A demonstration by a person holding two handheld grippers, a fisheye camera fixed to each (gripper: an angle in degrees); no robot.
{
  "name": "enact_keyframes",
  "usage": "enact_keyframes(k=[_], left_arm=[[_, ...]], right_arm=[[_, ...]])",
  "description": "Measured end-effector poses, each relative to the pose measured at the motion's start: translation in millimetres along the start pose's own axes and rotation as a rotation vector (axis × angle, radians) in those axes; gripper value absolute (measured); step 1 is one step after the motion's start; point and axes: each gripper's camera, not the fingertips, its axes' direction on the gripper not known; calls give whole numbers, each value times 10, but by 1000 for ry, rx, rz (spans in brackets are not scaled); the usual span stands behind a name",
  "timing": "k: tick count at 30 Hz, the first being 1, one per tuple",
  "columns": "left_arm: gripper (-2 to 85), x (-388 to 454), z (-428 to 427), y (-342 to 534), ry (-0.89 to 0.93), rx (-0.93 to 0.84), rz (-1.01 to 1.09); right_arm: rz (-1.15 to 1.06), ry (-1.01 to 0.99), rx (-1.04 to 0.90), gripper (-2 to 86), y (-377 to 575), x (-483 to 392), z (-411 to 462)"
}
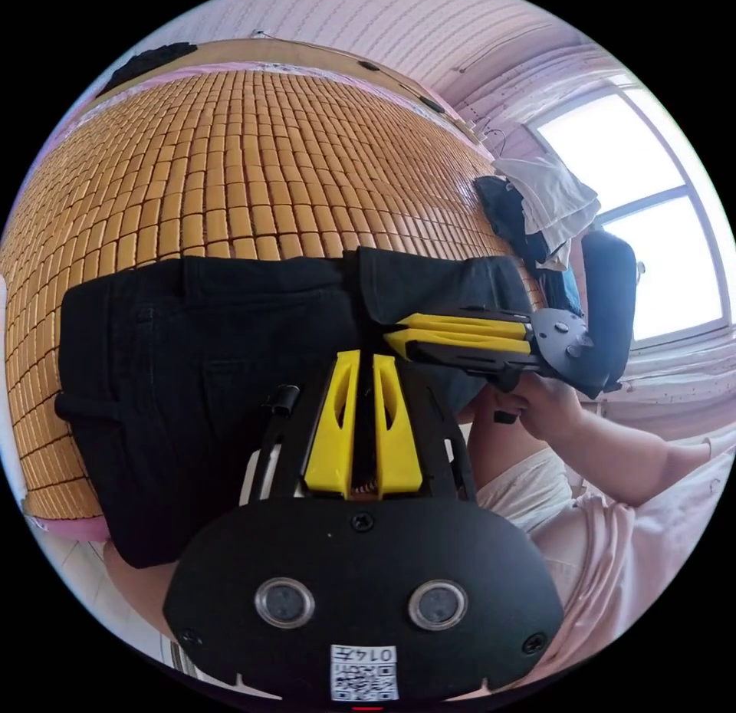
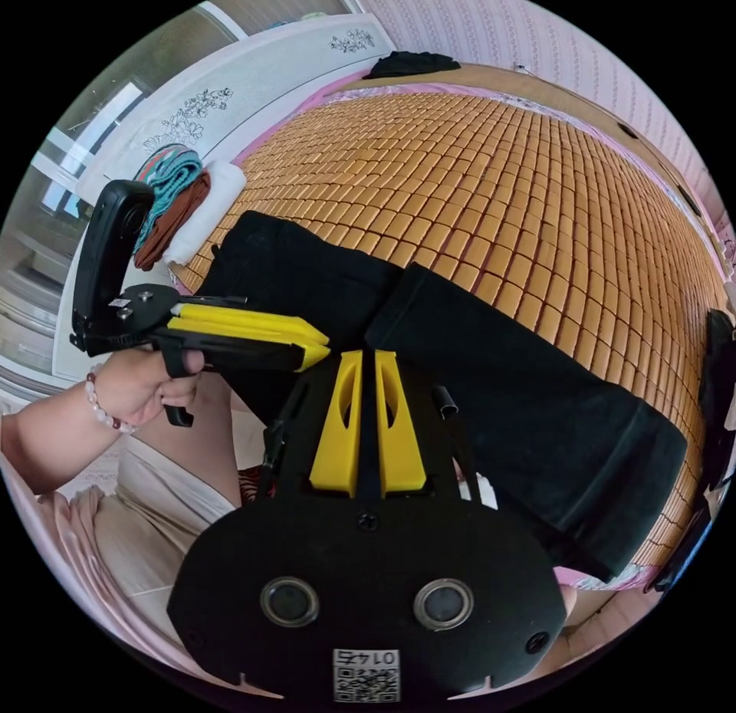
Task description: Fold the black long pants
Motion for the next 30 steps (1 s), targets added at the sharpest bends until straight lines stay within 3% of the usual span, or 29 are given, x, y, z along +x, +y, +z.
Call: enact_keyframes(k=[6, 11, 16, 30], left_arm=[[68, 3, -54, -298, 24, 52, -85], [111, 330, 210, -591, -143, -121, -14], [113, 686, 236, -633, -267, -154, 73], [89, 972, -56, -489, -197, 4, 26]], right_arm=[[-15, 14, 25, 54, 111, 13, 96], [-34, 103, 70, 62, 216, -50, 156], [-3, 69, 95, 63, 300, 61, 147], [-20, 150, 130, 61, 450, 51, 98]])
